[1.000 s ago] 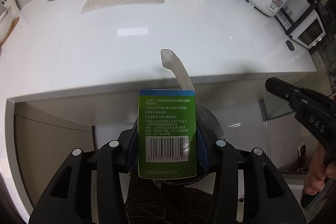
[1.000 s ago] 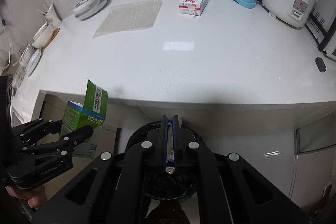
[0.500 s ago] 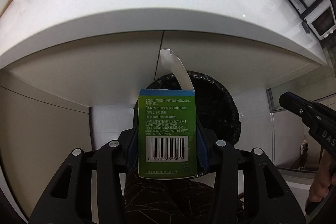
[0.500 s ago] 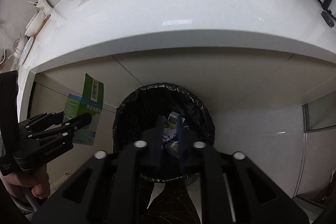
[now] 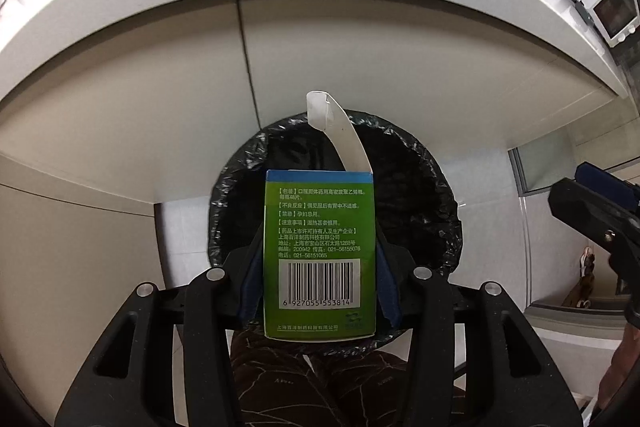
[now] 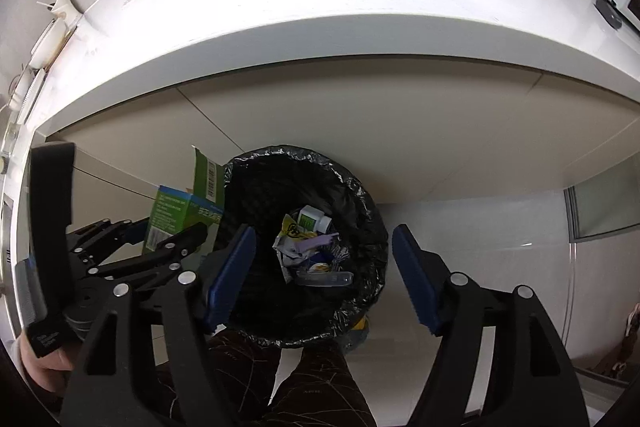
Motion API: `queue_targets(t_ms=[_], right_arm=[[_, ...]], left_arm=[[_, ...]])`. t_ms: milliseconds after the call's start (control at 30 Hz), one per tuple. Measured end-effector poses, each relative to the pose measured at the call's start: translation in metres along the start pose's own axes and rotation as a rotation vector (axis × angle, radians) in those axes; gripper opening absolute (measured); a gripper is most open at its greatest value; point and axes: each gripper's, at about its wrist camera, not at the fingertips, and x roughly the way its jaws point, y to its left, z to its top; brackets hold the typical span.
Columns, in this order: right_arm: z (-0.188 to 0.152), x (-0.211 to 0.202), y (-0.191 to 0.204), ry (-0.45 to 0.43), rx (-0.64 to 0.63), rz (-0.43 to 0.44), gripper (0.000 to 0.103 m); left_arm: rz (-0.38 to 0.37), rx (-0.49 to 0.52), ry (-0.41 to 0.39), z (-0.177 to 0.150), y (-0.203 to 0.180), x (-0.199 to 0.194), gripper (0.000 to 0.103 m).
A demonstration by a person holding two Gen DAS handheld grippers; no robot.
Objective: Collect trash
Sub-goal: 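Open both grippers to drop the green box and clear tube into the bin, then move the left gripper to the bubble wrap while the right gripper reaches the milk carton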
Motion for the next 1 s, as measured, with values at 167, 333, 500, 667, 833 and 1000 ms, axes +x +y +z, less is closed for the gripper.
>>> queue_targets(t_ms=[167,333,500,667,833,1000], right_arm=[[-0.002,-0.002,-0.008,-0.004,0.009,-0.014,0.072],[-0.002,-0.001,-0.014,-0.001,0.016,-0.017,0.072],[0.001,-0.003,-0.014,-0.009,0.017,-0.017,0.075],[0.007,-0.006,-0.013,-0.021,0.015,-0.02,0.079],[0.02,-0.016,-0.011,-0.046,0.022,-0.018,0.085],[0.038,-0.034,-0.003,-0.091,0.017,-0.016,0.091]], left_arm=[[-0.004,0.007,0.002,0.001,-0.013,0.005,0.05],[0.0,0.017,-0.011,0.003,-0.018,0.002,0.062],[0.007,0.017,-0.031,0.006,-0.025,0.0,0.081],[-0.007,-0.008,-0.059,0.013,-0.022,-0.013,0.093],[-0.01,-0.025,-0.081,0.022,-0.017,-0.033,0.097],[-0.004,-0.063,-0.111,0.035,0.0,-0.065,0.097]])
